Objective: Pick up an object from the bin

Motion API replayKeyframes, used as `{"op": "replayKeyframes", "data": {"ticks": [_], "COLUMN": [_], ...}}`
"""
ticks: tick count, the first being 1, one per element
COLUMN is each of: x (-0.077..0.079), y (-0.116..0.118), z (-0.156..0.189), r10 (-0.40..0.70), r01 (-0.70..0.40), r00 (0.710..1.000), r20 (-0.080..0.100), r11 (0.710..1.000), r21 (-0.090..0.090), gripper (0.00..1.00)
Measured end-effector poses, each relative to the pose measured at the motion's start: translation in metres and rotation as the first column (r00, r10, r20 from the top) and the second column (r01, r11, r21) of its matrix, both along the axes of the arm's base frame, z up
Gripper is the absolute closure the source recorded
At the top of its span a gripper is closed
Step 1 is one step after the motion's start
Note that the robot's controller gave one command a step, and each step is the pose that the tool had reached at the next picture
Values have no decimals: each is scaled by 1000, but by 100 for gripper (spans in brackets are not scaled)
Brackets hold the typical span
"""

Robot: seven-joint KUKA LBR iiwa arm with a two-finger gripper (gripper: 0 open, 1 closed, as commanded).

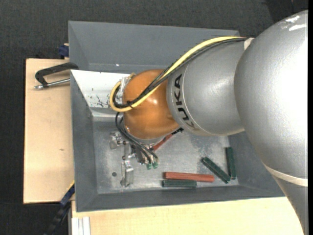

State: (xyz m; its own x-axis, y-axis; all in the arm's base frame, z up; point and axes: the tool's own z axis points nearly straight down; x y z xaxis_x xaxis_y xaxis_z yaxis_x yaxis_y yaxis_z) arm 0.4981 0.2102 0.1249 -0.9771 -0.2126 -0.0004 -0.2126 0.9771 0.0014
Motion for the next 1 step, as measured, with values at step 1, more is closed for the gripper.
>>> {"op": "replayKeyframes", "data": {"ticks": [1], "x": [4], "y": [-13], "z": [25], "r10": [127], "r01": [-127], "r00": [992], "r20": [-4], "r11": [992], "r21": [1], "gripper": [0]}}
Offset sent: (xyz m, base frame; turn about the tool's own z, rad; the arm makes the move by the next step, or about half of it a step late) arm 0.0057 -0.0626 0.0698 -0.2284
